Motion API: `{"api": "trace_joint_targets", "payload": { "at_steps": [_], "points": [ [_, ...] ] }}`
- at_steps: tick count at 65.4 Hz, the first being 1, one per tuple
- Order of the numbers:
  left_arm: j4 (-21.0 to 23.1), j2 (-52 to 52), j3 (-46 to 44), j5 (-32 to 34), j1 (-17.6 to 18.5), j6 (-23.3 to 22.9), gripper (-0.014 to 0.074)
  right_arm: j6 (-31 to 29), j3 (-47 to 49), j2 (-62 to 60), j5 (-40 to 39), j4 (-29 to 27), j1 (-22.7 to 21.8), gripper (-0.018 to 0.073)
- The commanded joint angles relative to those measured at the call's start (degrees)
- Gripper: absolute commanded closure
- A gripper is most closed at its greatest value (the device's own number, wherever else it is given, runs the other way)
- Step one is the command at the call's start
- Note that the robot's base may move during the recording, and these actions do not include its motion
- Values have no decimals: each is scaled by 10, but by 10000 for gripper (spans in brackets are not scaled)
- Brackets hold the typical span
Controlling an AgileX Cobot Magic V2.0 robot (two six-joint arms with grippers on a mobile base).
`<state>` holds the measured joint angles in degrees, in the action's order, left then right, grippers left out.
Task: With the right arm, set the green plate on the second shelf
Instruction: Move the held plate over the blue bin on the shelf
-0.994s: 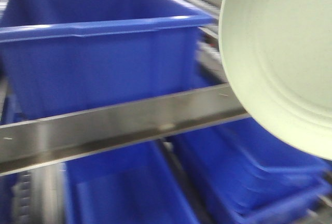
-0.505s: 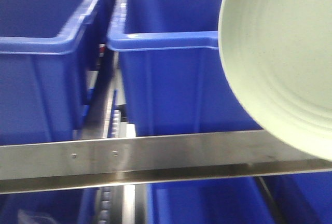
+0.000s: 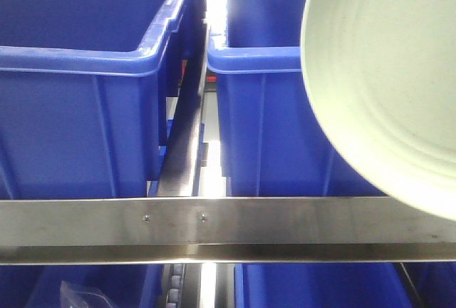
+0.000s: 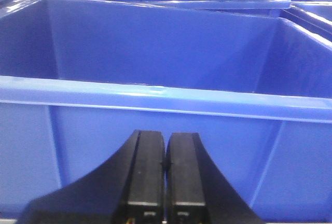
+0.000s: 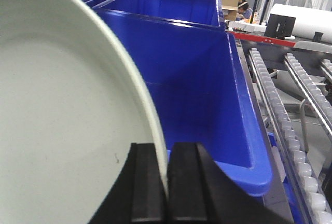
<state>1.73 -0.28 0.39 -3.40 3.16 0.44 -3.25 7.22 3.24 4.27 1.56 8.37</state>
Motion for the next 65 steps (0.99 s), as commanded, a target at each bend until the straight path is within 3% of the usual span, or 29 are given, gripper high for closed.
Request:
{"api": "trace_joint_targets", "payload": {
  "at_steps": [1,19,25,37,43,51,65],
  "points": [
    [5,-8,24,50,0,-4,466,2,19,7,-64,-5,-2,502],
    [5,-8,24,50,0,-4,466,2,20,7,-92,-2,-2,502],
    [5,-8,24,50,0,-4,466,2,20,7,-140,-2,-2,502],
    [5,-8,24,50,0,-4,466,2,22,13,-314,-7,-2,502],
    [5,-8,24,50,0,-4,466,2,36,31,-312,-28,-2,502],
    [5,-8,24,50,0,-4,466,22,87,90,-308,-70,-2,500],
    [5,-8,24,50,0,-4,466,21,187,303,-318,-74,-2,500]
  ]
}}
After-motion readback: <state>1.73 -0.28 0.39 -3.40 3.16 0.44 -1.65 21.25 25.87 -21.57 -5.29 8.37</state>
